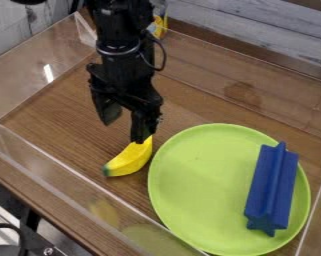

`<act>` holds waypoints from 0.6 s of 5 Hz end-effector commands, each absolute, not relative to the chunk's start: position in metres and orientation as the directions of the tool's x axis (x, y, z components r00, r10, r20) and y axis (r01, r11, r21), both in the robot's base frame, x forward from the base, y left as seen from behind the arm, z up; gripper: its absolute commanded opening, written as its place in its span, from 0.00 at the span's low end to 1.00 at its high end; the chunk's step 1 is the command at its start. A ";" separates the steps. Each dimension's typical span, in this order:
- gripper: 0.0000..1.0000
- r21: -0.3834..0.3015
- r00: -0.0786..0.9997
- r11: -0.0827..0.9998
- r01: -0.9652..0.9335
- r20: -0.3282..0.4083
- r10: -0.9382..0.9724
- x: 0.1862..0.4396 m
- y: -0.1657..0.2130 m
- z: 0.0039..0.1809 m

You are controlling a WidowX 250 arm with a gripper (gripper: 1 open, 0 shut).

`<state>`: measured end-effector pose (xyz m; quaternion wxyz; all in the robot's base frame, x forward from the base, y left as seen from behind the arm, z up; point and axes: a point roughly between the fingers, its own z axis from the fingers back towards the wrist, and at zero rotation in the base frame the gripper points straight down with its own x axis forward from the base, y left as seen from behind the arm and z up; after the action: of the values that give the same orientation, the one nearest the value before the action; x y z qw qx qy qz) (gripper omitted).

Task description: Put the banana in the green plate

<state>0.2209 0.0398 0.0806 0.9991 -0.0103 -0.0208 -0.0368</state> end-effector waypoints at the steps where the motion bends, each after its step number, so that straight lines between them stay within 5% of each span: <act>1: 1.00 -0.024 0.995 0.996 0.080 0.065 -0.079 0.223 0.043 0.078; 3: 1.00 -0.048 0.993 0.994 0.093 0.071 -0.090 0.222 0.044 0.064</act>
<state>0.2189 0.0418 0.0585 0.9983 -0.0283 -0.0219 -0.0466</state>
